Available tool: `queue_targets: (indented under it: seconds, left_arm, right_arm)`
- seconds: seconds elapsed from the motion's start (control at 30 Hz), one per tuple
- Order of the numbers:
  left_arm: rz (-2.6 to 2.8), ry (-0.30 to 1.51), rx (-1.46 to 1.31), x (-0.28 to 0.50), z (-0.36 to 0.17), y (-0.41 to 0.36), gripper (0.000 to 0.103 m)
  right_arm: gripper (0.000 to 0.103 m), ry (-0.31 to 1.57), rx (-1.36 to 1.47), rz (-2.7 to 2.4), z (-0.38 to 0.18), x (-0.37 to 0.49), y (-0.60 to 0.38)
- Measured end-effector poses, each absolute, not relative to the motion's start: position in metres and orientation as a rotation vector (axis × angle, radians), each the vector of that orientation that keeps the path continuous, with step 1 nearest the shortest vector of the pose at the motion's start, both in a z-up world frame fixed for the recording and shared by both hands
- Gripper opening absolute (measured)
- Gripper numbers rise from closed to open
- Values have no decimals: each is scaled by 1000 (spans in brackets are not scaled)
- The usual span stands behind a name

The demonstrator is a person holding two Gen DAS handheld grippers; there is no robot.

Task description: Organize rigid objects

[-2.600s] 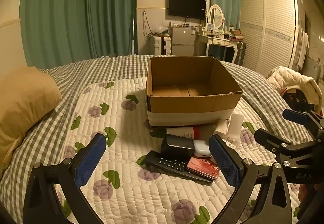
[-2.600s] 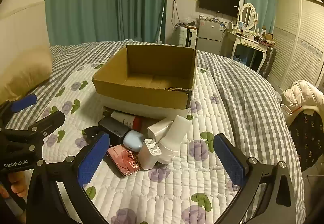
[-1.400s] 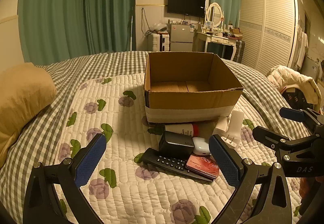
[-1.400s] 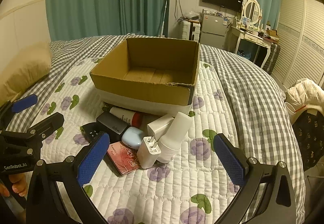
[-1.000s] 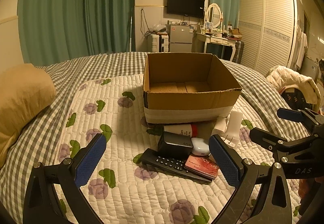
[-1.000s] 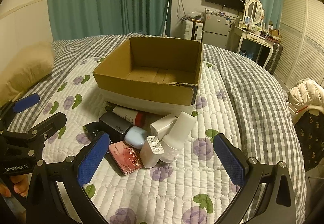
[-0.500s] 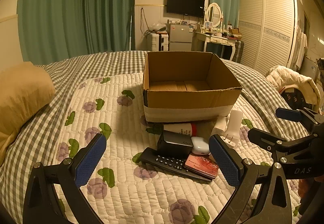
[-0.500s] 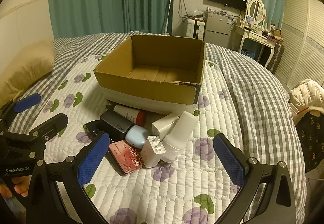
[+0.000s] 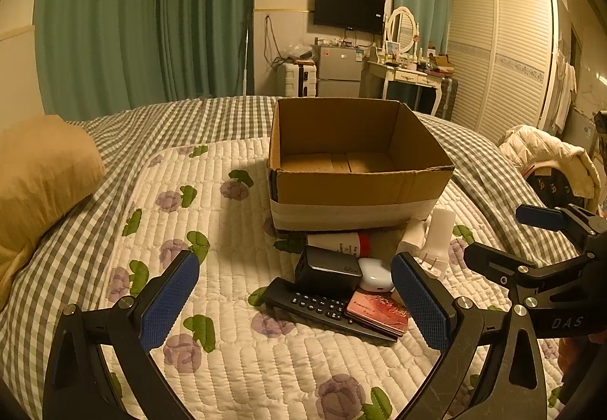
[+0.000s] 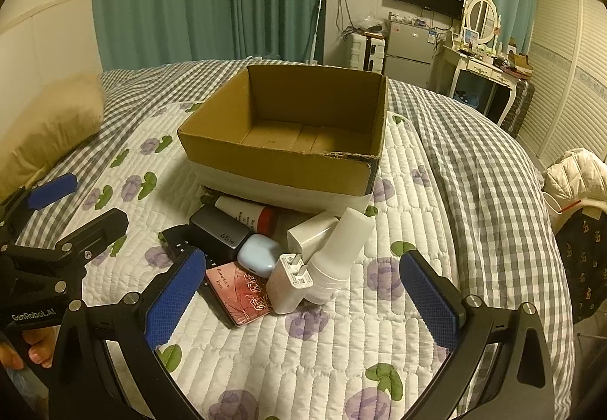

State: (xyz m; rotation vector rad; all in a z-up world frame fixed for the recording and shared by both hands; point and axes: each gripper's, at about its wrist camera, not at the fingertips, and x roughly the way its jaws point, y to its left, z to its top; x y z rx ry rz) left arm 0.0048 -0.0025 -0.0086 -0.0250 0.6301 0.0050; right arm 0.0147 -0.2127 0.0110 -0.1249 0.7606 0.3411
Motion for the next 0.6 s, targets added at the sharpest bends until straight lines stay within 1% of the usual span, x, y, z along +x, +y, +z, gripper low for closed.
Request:
queue_targets:
  seconds: [0.23,0.33,0.5,0.57,0.6]
  left_arm:
    - [-9,637,-39,5,-6,-3,103]
    - [-11,638,-42,7,-4,-4,103]
    - [5,668,-30,23,-15,-2,103]
    - [10,693,-21,33,-27,-3,103]
    - [9,705,-19,36,-32,-3,103]
  right_arm:
    - [103,766,-129,349,10,15,-214]
    - [99,784,-124,351,8,18,-215]
    - [98,817,-124,334,0,28,-221]
    - [93,835,-134,326,-8,36,-223]
    - [92,841,-139,323,-11,40,-223]
